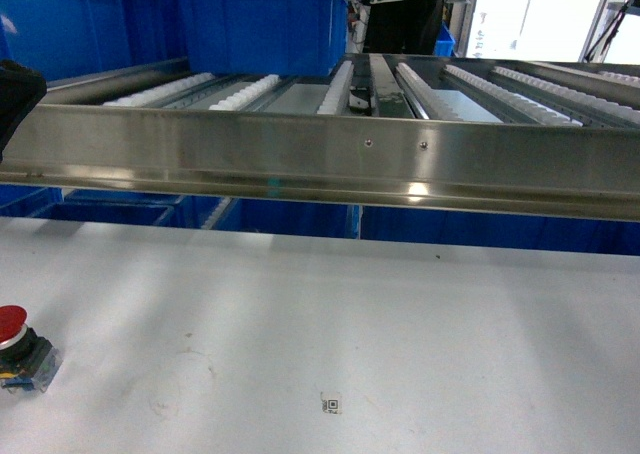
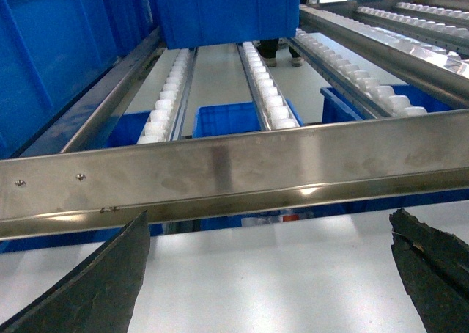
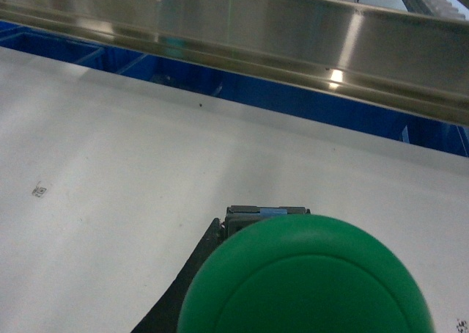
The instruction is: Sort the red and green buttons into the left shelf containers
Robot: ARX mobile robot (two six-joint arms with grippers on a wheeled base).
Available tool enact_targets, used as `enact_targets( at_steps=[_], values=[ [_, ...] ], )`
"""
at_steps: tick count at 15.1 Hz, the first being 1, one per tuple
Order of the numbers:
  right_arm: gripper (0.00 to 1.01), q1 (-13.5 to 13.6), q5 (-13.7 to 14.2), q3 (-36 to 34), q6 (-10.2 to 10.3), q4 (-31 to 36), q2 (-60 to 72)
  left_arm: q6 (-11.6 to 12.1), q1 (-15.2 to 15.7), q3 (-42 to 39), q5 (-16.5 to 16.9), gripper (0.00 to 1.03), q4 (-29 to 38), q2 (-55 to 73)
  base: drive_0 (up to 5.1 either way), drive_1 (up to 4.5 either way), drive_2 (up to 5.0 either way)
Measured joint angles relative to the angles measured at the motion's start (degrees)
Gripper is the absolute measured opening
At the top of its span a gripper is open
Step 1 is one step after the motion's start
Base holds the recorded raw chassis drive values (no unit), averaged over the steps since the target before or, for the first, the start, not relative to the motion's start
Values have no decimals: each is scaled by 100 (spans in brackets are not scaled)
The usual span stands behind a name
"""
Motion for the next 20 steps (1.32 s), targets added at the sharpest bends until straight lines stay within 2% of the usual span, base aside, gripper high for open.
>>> enact_targets(
  at_steps=[4, 6, 8, 13, 16, 18, 20],
  values=[
    [26, 0, 42, -17, 39, -11, 39, -166, -334, -181, -706, 98, -295, 11, 0, 0, 0],
    [26, 0, 42, -17, 39, -11, 39, -177, -323, -219, -1147, 98, -293, 190, 0, 0, 0],
    [26, 0, 42, -17, 39, -11, 39, -280, -245, -352, -1366, 98, -369, 435, 0, 0, 0],
    [26, 0, 42, -17, 39, -11, 39, -592, -164, -393, -1298, 98, -284, 1290, 0, 0, 0],
    [26, 0, 42, -17, 42, -11, 39, -715, -57, -389, -1379, 98, -59, 1773, 0, 0, 0],
    [26, 0, 42, -17, 39, -11, 39, -903, 179, -389, -1349, 98, 170, 2352, 0, 0, 0],
    [26, 0, 42, -17, 39, -11, 39, -929, 170, -337, -1204, 98, 225, 2643, 0, 0, 0]
  ],
)
